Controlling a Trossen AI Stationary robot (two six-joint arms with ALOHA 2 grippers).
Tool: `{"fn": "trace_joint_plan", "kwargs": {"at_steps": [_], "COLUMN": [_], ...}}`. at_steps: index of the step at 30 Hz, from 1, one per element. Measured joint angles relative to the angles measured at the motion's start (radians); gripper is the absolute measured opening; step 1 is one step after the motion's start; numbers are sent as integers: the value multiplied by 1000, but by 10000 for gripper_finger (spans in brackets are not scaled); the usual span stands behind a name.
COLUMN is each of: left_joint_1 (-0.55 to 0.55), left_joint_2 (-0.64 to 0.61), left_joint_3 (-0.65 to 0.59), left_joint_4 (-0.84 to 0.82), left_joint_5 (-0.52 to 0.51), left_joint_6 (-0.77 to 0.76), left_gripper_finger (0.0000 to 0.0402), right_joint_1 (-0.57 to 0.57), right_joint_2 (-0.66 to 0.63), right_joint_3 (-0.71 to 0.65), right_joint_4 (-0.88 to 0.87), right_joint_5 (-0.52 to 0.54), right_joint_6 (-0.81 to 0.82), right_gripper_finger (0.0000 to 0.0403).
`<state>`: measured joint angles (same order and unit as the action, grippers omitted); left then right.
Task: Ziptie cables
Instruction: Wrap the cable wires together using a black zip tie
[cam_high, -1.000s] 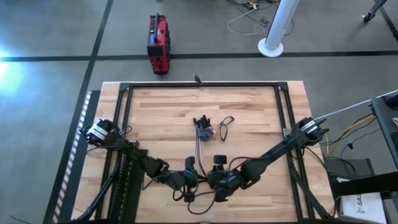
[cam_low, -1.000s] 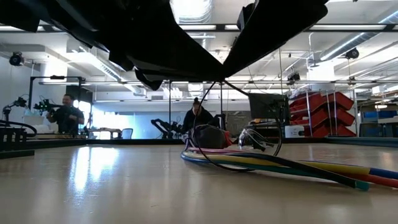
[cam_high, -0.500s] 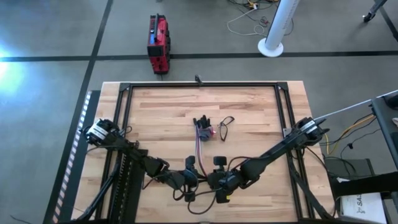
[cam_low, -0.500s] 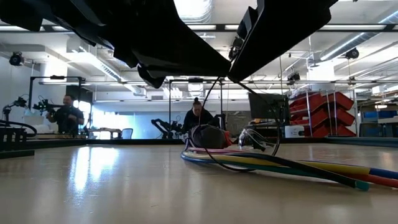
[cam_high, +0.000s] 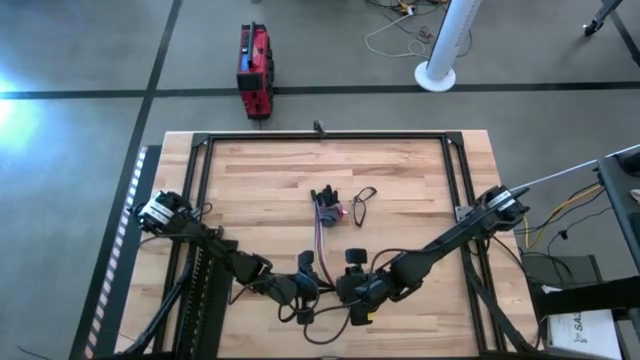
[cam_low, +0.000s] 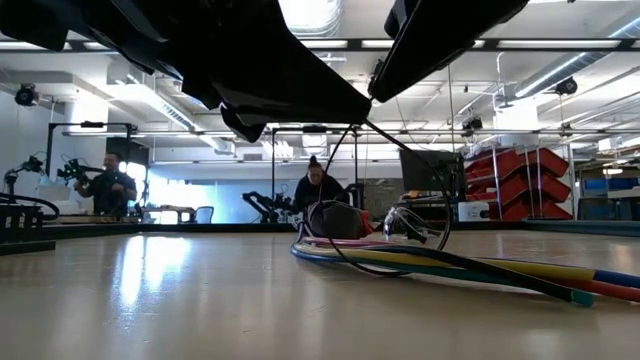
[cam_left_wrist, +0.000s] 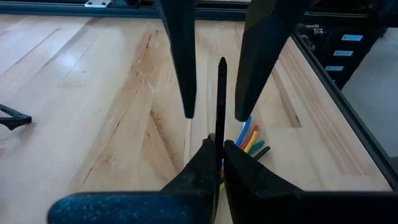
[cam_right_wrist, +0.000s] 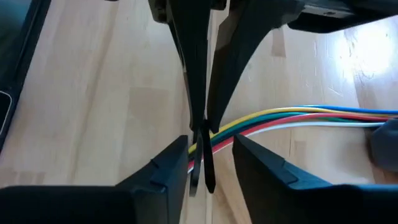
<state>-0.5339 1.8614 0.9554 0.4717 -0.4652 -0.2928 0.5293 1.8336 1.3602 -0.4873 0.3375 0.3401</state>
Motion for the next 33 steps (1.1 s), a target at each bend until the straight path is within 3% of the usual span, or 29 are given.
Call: {"fn": "trace_joint_plan", "kwargs": {"at_steps": [8,33], "left_joint_1": [0,0], "left_joint_2": [0,0], "left_joint_3": [0,0], "left_joint_4": [1,0], "left_joint_5": [0,0], "left_joint_6": [0,0], "left_gripper_finger": [1,1], "right_joint_1": [0,-5], "right_joint_2": [1,1], "right_joint_3": [-7,-56], "right_joint_4": [47,129], "right_joint_5": [2,3], "right_joint_6": [0,9], "right_gripper_finger": [132,47]}}
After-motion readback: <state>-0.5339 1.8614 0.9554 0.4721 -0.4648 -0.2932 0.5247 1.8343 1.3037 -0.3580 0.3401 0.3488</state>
